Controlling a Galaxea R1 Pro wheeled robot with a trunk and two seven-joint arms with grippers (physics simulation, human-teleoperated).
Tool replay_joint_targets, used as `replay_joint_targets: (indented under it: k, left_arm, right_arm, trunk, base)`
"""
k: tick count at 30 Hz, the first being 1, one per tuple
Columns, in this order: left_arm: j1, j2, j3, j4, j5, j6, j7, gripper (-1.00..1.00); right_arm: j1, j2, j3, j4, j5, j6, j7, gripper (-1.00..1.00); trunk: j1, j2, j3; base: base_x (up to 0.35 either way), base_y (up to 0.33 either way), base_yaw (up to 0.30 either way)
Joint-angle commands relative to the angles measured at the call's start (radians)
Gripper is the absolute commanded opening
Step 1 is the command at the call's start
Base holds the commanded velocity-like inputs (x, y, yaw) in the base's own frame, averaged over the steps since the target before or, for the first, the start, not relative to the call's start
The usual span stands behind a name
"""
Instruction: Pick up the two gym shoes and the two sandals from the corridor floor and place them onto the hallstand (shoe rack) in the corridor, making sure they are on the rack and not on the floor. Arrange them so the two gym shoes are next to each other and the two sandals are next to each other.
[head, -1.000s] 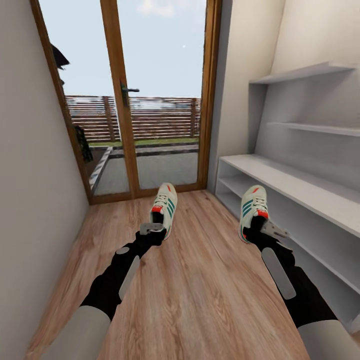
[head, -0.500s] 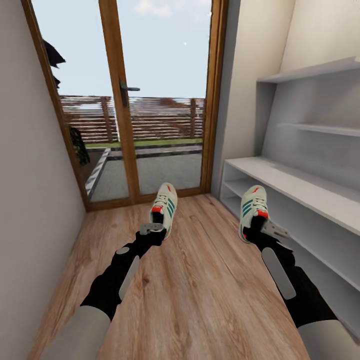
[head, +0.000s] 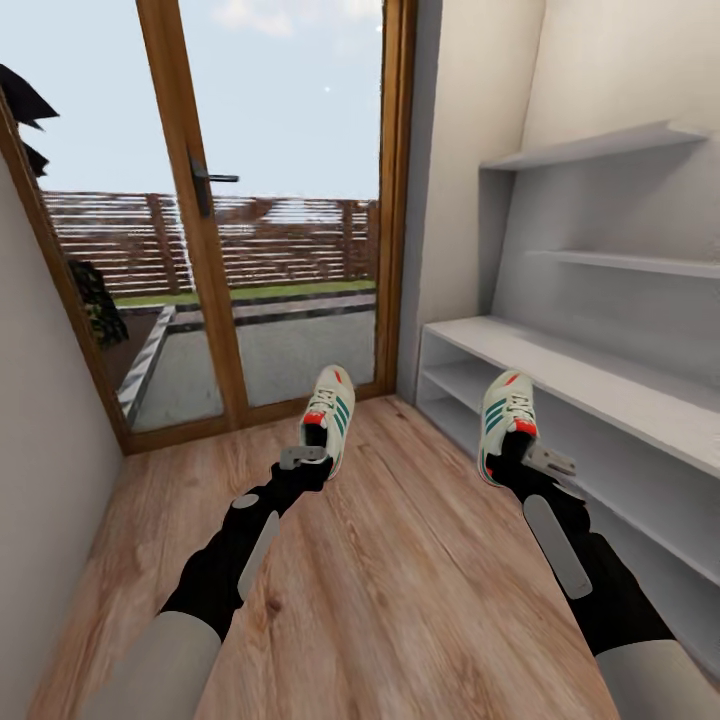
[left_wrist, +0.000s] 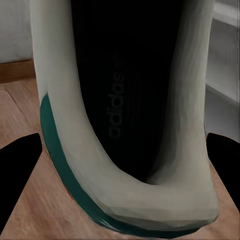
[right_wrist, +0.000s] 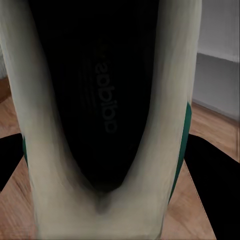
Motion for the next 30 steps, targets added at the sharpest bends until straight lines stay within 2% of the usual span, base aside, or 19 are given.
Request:
replay_joint_targets:
  k: [1,24,30]
  left_arm:
    - [0.000,0.000,0.000,-0.002,0.011,0.007,-0.001,-1.00]
    - [0.000,0.000,0.000,-0.003,0.011,0.007,-0.001,-1.00]
    - [0.000,0.000,0.000,-0.003,0.011,0.007,-0.001,-1.00]
  right_arm:
    - [-0.001,-0.001,0.003,-0.001,-0.008,0.002,-0.010,-1.00]
    - [-0.001,-0.001,0.003,-0.001,-0.008,0.002,-0.009,-1.00]
    - [-0.001,-0.001,0.003,-0.001,-0.008,0.002,-0.009,-1.00]
  trunk:
    - [0.000,0.000,0.000]
    - [0.000,0.000,0.015]
    - [0.000,0.000,0.020]
  base:
    - [0.133,0.063,-0.267]
    - [0.012,0.006,-0.268]
    - [0.172,0.153,-0.269]
